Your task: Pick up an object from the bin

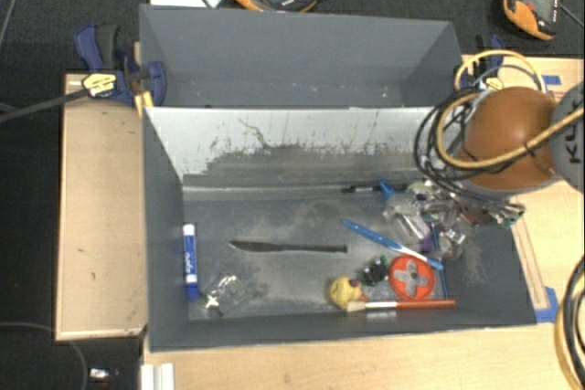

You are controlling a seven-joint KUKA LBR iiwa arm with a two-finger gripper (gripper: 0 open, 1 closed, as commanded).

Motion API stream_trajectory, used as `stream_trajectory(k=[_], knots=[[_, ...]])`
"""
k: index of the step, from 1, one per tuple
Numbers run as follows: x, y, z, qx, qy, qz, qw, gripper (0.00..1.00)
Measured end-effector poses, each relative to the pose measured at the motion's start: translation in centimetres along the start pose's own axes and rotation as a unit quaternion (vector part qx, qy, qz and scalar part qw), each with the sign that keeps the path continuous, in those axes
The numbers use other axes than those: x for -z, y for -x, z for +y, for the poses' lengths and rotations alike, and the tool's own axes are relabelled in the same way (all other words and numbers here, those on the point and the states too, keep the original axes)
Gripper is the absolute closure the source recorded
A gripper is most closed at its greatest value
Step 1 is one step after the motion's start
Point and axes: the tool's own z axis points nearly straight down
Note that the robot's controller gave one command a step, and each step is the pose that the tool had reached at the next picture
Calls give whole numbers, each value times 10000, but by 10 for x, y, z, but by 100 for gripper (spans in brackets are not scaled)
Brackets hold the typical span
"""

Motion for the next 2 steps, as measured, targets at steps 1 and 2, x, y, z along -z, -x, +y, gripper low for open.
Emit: stream_trajectory(k=[1,2], knots=[[0,-1,1,47,-4,-4,10000,0],[-9,8,-26,700,1,-44,9975,0]])
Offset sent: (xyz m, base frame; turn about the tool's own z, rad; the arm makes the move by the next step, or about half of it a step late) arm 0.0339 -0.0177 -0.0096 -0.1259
